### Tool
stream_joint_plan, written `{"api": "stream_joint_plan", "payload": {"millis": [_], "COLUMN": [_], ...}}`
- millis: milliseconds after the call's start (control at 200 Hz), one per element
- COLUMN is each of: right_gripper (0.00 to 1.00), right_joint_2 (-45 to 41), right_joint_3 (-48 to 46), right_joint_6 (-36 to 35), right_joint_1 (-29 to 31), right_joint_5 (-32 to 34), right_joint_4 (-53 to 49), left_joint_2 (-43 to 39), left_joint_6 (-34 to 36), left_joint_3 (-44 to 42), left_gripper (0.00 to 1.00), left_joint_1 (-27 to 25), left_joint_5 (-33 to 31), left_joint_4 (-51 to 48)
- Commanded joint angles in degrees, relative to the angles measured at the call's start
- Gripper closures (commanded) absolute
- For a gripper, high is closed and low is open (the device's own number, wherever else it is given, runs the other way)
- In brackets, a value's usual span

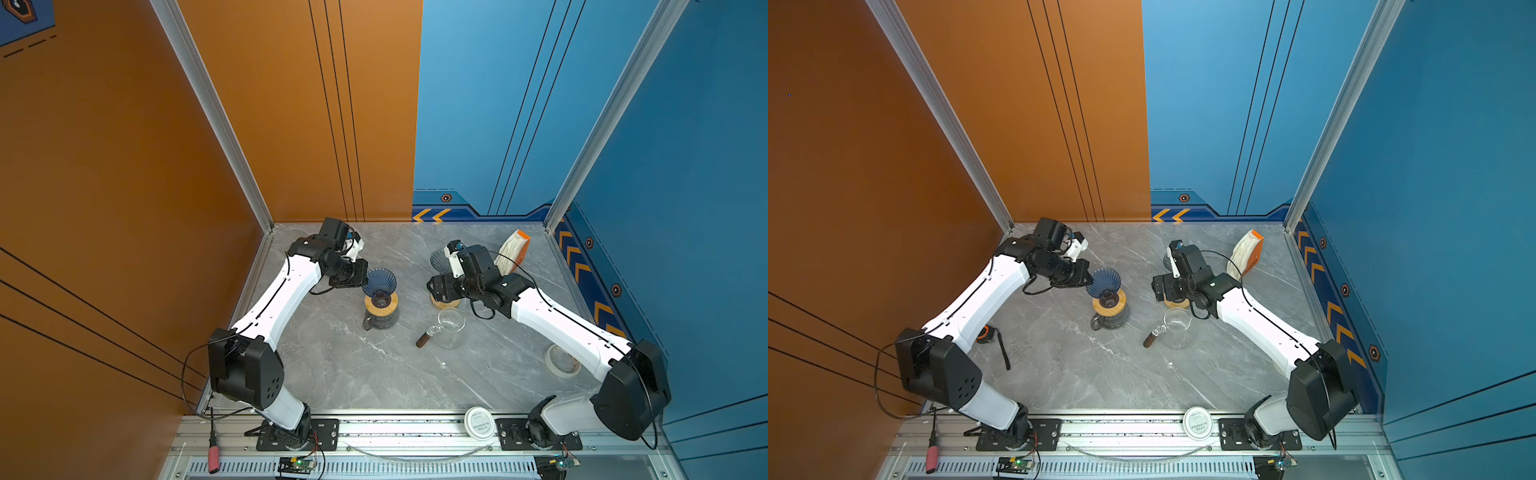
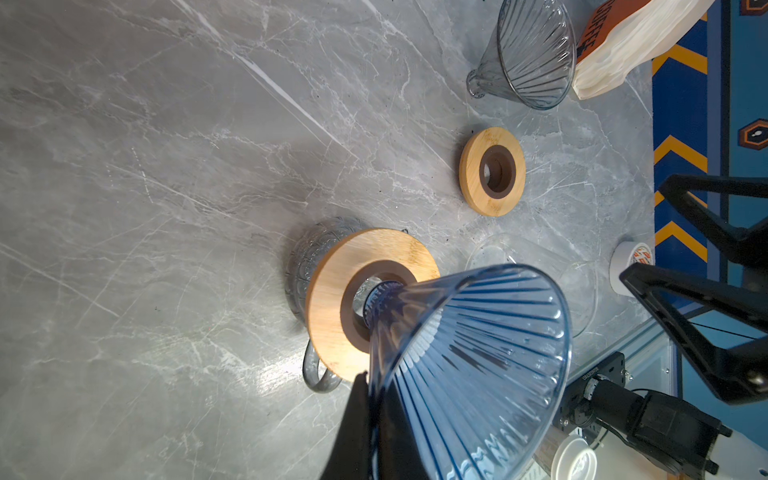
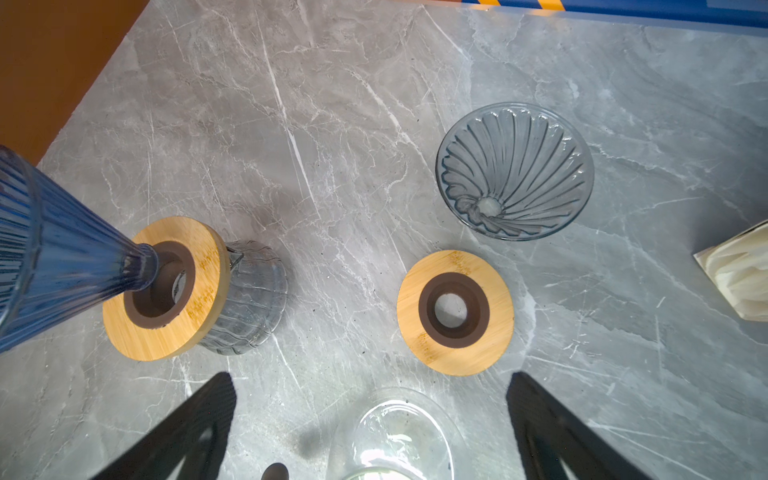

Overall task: Place the coffee filter in the dripper
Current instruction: 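Lower the blue dripper into the bamboo ring's hole with the left gripper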

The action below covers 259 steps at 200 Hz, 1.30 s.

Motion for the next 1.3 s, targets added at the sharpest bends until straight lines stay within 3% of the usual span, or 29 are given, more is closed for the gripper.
{"api": "stream_joint_plan", "payload": {"millis": [0, 361, 741, 936, 1292], "right_gripper": [0.00, 0.00, 0.00, 0.00, 0.00], "right_joint_2": [0.5, 1.7, 1.4, 1.6, 8.3], "right_joint_3": [2.3, 3.6, 3.1, 3.4, 12.0], "right_joint_6": [-0.4, 1.2, 2.0, 2.5, 0.4], "right_joint_1": [0.3, 0.6, 1.0, 1.0, 2.5], "right_joint_5": [2.1, 3.2, 3.1, 2.4, -2.3], "right_joint_4": [-1.7, -1.3, -2.2, -2.9, -11.5], "left_joint_2": [1.9, 6.2, 12.3, 16.0, 16.2], "left_joint_6": [1.9, 5.4, 15.4, 20.3, 18.1], "left_joint_3": [-0.5, 1.1, 6.5, 11.3, 14.5], "left_gripper": [1.00, 1.00, 1.00, 1.00, 1.00], "left_joint_1": [0.3, -0.3, -2.3, -4.4, -4.3], "left_joint_5": [3.0, 4.1, 9.4, 6.6, 4.3], "left_joint_4": [-1.2, -2.5, -6.9, -12.5, -12.7]}}
